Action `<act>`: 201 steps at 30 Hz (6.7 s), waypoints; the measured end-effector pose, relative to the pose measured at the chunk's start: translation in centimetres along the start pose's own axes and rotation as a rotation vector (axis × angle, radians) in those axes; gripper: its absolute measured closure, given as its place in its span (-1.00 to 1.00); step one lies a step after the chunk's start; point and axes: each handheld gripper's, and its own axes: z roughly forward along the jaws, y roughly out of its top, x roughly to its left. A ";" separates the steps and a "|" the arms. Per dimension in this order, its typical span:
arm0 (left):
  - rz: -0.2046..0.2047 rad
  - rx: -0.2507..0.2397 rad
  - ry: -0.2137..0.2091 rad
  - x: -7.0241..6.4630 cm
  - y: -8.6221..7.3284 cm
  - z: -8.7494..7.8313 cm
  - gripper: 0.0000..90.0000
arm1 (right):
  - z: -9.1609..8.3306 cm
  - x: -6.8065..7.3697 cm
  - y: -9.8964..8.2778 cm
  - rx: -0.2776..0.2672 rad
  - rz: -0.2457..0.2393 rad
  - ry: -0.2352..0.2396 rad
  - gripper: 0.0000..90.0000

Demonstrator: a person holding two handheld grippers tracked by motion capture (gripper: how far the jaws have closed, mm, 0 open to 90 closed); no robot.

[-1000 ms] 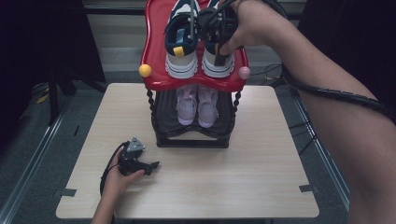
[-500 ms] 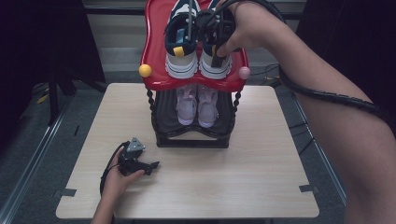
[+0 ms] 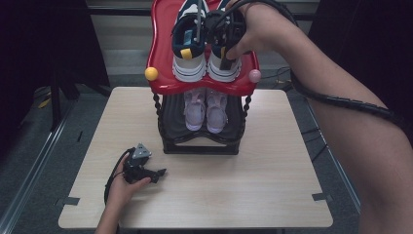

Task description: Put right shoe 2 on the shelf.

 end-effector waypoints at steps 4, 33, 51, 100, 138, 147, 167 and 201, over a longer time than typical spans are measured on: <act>0.000 0.001 0.001 0.0 0.0 0.0 -0.80 | 0.0 0.0 -0.2 -0.002 -0.005 0.003 0.59; 0.000 0.001 0.001 0.0 0.0 0.0 -0.80 | -1.8 -0.4 -0.9 -0.085 0.210 0.076 -0.29; 0.001 0.000 0.001 0.0 0.0 0.0 -0.80 | -3.8 -0.4 -2.2 -0.039 0.254 0.156 -0.63; 0.001 -0.001 -0.002 0.0 0.0 0.0 -0.80 | -3.8 4.3 -8.5 0.067 0.274 0.279 -0.58; -0.002 -0.004 0.000 0.0 0.0 0.0 -0.80 | 3.6 8.5 -16.8 0.108 0.321 0.253 -0.58; -0.003 -0.004 -0.001 0.0 0.0 0.0 -0.80 | 6.1 9.6 -17.8 0.098 0.321 0.259 -0.57; -0.002 -0.006 0.001 0.0 0.0 0.0 -0.80 | 12.7 12.2 -18.9 0.061 0.322 0.258 -0.57; 0.002 0.001 -0.001 0.0 0.0 0.0 -0.80 | 26.2 18.2 -19.8 -0.070 0.402 0.303 -0.59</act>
